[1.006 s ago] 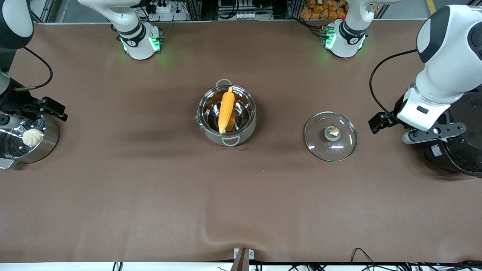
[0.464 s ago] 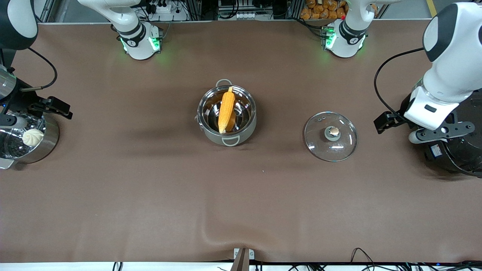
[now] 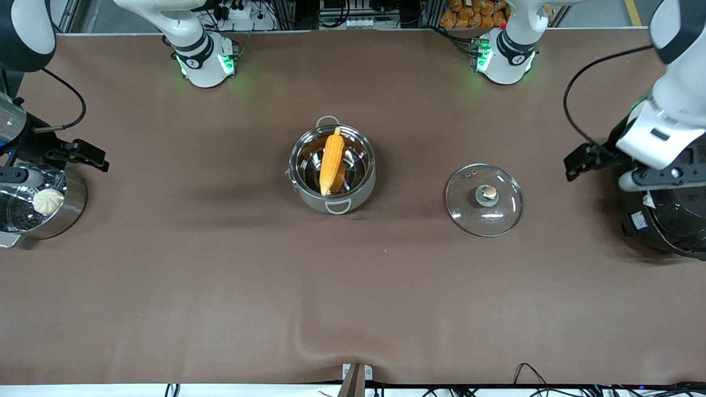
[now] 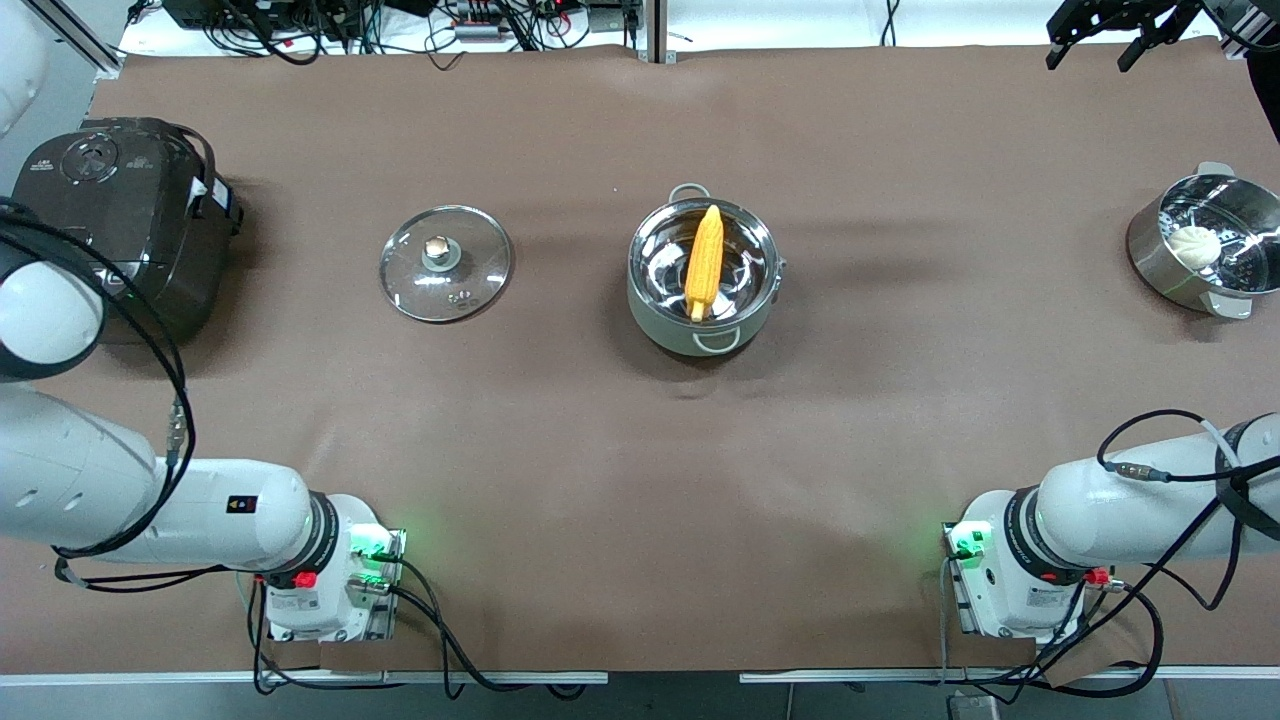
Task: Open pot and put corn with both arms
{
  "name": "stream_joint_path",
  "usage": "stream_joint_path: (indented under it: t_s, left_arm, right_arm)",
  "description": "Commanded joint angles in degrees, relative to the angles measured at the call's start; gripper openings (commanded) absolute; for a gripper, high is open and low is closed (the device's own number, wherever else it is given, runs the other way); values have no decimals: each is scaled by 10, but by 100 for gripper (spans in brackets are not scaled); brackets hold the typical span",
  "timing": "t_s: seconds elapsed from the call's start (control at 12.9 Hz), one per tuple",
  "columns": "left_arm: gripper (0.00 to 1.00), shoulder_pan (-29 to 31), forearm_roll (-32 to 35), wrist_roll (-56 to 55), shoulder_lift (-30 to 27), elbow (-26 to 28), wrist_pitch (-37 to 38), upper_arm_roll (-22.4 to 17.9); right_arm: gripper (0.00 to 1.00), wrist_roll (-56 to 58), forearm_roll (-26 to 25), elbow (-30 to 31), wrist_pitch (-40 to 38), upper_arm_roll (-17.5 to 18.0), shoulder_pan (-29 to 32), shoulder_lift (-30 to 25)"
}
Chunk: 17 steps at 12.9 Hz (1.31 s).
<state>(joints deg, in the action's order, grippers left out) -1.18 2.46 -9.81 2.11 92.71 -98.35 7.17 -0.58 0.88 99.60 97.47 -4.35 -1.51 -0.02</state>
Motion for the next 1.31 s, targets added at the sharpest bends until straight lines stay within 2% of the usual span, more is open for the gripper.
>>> stream_joint_path:
  t_s: [0.0, 0.46, 0.7, 1.24]
  left_arm:
    - [100, 6, -13, 32, -18, 2, 28, 4]
    - [100, 6, -13, 54, -34, 0, 48, 4]
    - [100, 6, -17, 55, -33, -24, 76, 4]
    - [100, 9, -33, 52, -34, -28, 78, 2]
  right_arm:
    - [100, -9, 10, 8, -13, 7, 5, -16]
    - [100, -10, 11, 2, -22, 9, 6, -16]
    - [100, -10, 11, 2, -22, 9, 7, -16]
    - [100, -9, 11, 2, -22, 8, 8, -16]
